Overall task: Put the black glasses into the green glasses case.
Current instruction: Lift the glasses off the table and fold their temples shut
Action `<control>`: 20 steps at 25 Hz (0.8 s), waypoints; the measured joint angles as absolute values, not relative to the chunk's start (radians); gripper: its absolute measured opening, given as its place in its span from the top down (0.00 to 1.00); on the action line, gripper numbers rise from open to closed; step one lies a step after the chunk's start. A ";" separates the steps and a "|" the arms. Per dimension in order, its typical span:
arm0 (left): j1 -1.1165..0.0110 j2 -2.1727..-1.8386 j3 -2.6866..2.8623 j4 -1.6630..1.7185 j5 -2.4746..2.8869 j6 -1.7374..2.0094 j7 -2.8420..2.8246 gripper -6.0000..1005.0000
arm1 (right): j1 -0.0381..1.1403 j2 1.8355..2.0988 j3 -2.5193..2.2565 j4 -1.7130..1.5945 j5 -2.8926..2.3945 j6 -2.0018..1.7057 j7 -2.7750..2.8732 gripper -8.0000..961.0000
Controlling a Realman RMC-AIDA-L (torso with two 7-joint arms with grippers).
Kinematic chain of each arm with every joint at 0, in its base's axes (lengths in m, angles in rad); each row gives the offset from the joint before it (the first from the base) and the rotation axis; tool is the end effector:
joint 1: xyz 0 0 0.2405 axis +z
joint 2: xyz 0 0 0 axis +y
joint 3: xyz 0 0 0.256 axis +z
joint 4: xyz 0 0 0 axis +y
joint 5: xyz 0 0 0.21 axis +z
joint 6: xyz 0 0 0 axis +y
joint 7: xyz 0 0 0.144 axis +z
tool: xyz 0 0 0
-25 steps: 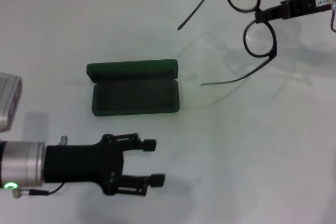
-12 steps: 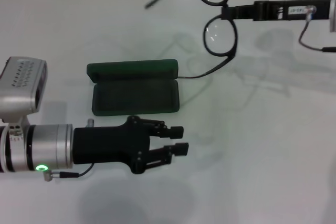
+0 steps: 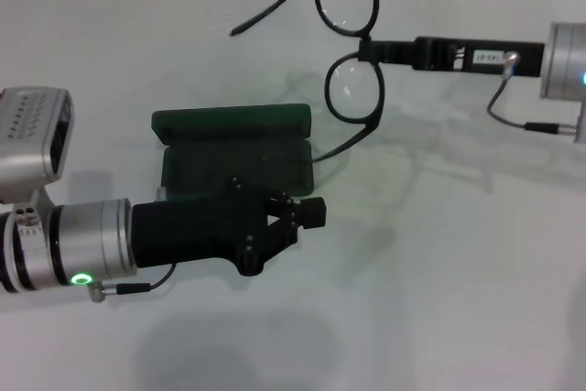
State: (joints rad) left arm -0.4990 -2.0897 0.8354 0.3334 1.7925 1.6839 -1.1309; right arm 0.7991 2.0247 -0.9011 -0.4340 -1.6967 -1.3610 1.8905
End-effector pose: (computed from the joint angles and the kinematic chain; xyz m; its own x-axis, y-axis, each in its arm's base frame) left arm -0.2506 0.2717 -0.0526 0.6699 0.3470 0.6564 0.3835 -0.9187 0.0942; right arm 0.1743 0.3990 -0.0216 0.4816 -0.6677 -0.5676 -0.7165 -0.6729 0.1837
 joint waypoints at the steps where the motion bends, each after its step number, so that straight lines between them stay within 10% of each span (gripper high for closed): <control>1: -0.502 -2.090 0.836 0.333 1.793 1.683 -1.131 0.95 | 0.800 2.027 -0.904 -0.420 -1.692 -1.353 1.874 0.95; 20: -0.535 -2.091 0.838 0.328 1.786 1.681 -1.105 0.99 | 0.826 2.028 -0.982 -0.350 -1.633 -1.344 1.797 0.95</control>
State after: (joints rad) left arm -0.5354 -2.0908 0.8376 0.3278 1.7863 1.6811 -1.1049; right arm 0.8260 2.0278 -0.9820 -0.3504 -1.6329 -1.3436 1.7968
